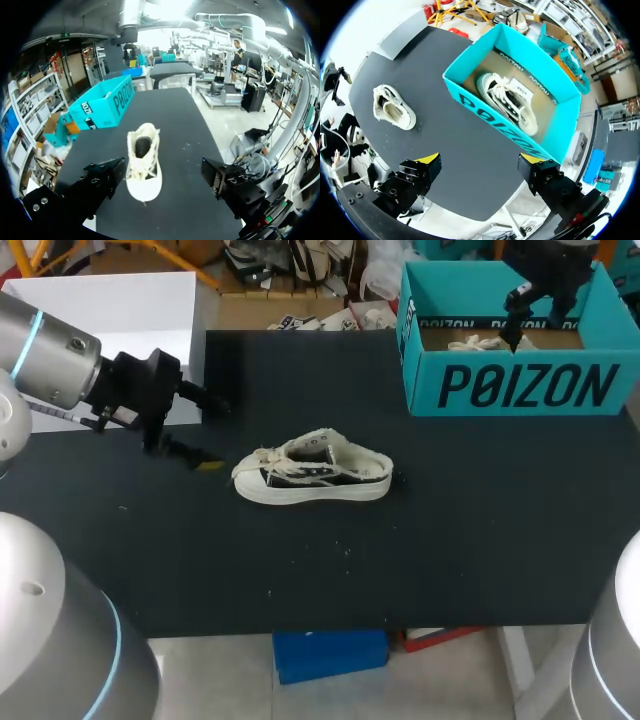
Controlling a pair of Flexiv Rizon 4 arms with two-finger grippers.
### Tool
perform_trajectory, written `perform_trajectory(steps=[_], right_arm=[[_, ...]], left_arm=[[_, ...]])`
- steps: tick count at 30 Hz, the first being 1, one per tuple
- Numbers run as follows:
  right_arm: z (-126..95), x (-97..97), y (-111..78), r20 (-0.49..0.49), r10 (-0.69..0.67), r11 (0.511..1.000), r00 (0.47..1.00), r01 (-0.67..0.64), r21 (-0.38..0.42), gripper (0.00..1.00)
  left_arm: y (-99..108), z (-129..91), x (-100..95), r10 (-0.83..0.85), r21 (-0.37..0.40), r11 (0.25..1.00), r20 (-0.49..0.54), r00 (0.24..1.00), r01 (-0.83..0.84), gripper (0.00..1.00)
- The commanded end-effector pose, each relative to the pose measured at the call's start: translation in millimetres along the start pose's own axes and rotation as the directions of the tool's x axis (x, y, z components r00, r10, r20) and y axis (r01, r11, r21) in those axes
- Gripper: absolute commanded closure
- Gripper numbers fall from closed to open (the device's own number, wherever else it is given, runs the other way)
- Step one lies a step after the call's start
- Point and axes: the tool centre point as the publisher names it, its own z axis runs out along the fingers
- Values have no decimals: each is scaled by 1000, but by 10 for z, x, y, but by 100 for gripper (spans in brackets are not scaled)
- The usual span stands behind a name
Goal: Take the shoe out of the shoebox, open the shoe tongue, remove and reinsert the insole, then place the shoe into the shoebox
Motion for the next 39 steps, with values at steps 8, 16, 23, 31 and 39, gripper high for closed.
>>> perform_trajectory(steps=[8,16,23,31,39], right_arm=[[-215,411,-161,47,-754,633,655,744,-214,0],[-162,486,-167,45,-758,623,651,742,-248,0],[149,852,-125,43,-773,570,633,722,-392,0],[321,1221,5,45,-786,527,616,707,-471,0],[439,1464,137,13,-834,489,551,751,-445,0]], left_arm=[[9,11,0,3,1,1000,3,1000,-3,0],[9,11,0,3,1,1000,3,1000,-3,0],[9,11,0,3,1,1000,3,1000,-3,0],[9,11,0,3,1,1000,3,1000,-3,0],[9,11,0,3,1,1000,3,1000,-3,0]])
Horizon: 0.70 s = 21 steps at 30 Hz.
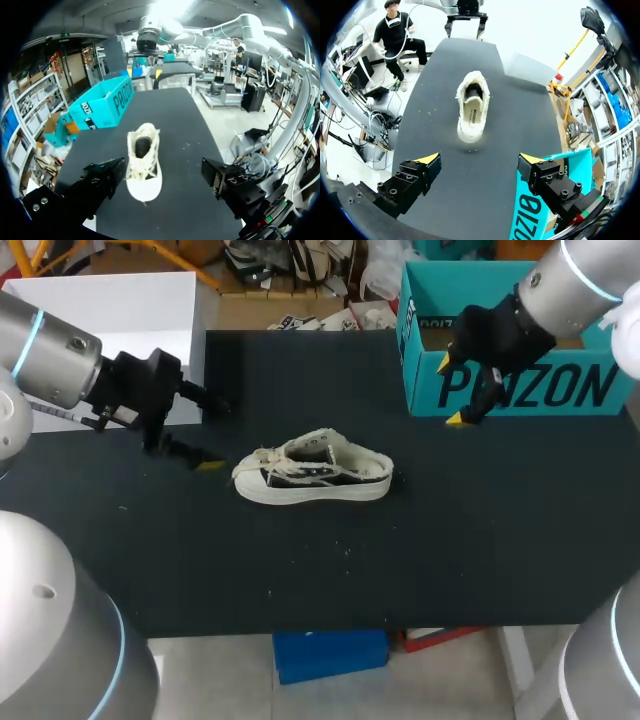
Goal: Take the shoe out of the shoebox, open the shoe tongue, remove and reinsert the insole, then place the shoe into the shoebox
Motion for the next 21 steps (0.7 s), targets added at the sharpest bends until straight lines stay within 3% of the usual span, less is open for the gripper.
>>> perform_trajectory(steps=[1,7,13,17,21], right_arm=[[59,-78,25,-12,2,1000,1000,-1,20,0],[59,-78,25,-12,2,1000,1000,-1,20,0],[301,49,26,-23,97,961,995,-100,-257,0],[495,118,60,-11,128,920,992,-123,-373,0],[696,137,96,-6,144,890,990,-132,-436,0]], left_arm=[[9,10,5,3,1,1000,3,1000,-3,0],[9,10,5,3,1,1000,3,1000,-3,0],[9,10,5,3,1,1000,3,1000,-3,0],[9,10,5,3,1,1000,3,1000,-3,0],[9,10,5,3,1,1000,3,1000,-3,0]])
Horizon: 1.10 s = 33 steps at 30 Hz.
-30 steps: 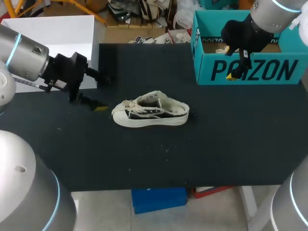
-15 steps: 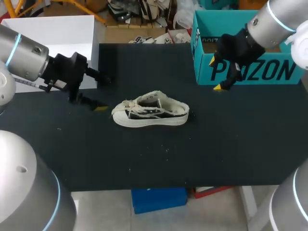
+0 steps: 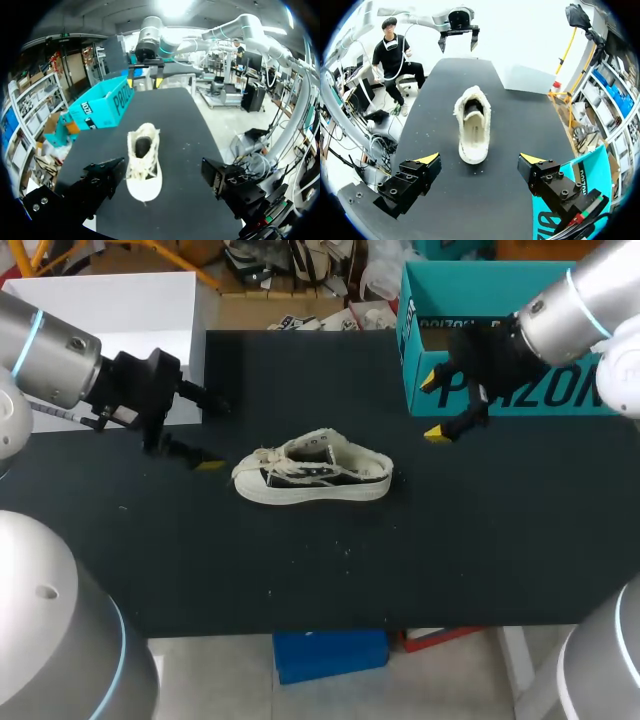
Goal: Take the shoe out of the shoebox, open the shoe tongue, remove and reinsert the insole, then place the shoe into the shoebox
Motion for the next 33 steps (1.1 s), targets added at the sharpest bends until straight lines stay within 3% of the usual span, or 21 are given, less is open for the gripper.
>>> perform_trajectory(steps=[1,10,21,33], right_arm=[[302,57,-88,33,18,975,999,-10,-223,0],[660,120,-51,0,-8,952,1000,7,-307,0],[962,205,-60,-39,-22,947,999,8,-320,0],[1364,166,-87,-82,-22,940,996,-8,-342,0]], left_arm=[[9,12,5,3,1,1000,4,1000,-3,0],[9,12,5,3,1,1000,4,1000,-3,0],[9,12,5,3,1,1000,4,1000,-3,0],[9,12,5,3,1,1000,4,1000,-3,0]])
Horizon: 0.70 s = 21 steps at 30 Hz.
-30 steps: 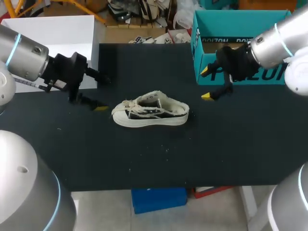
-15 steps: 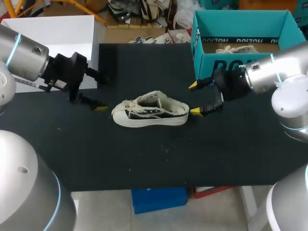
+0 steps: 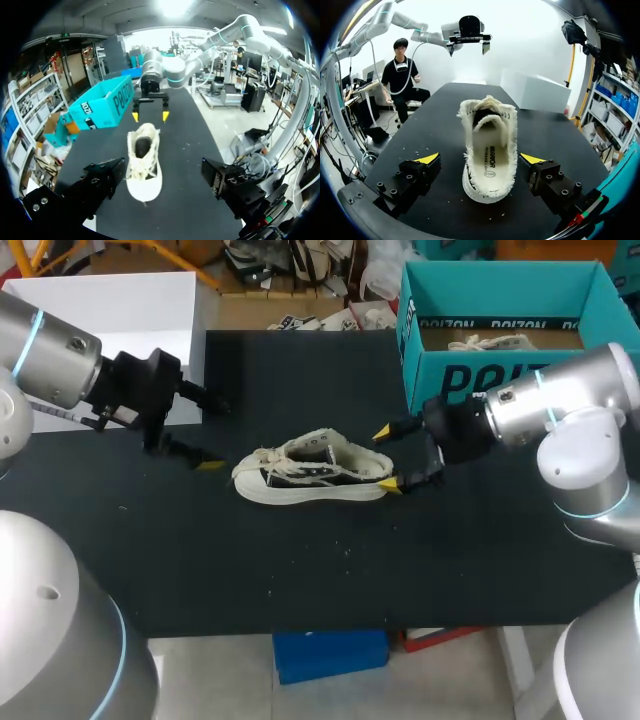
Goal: Take the shoe out of the shoebox, open the shoe tongue, remove and reinsert the insole, then place the shoe into the shoebox
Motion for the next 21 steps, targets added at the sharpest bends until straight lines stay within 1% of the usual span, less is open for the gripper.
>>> perform_trajectory(steps=[1,9,14,21], right_arm=[[169,-112,-72,-9,4,1000,1000,-4,-9,0],[217,-152,-175,-4,21,1000,1000,-21,-22,0],[225,-170,-191,-1,26,999,1000,-26,-25,0],[298,-174,-227,3,38,999,999,-38,-36,0]], left_arm=[[8,8,8,3,1,1000,5,1000,-3,0],[8,8,8,3,1,1000,5,1000,-3,0],[8,8,8,3,1,1000,5,1000,-3,0],[8,8,8,3,1,1000,5,1000,-3,0]])
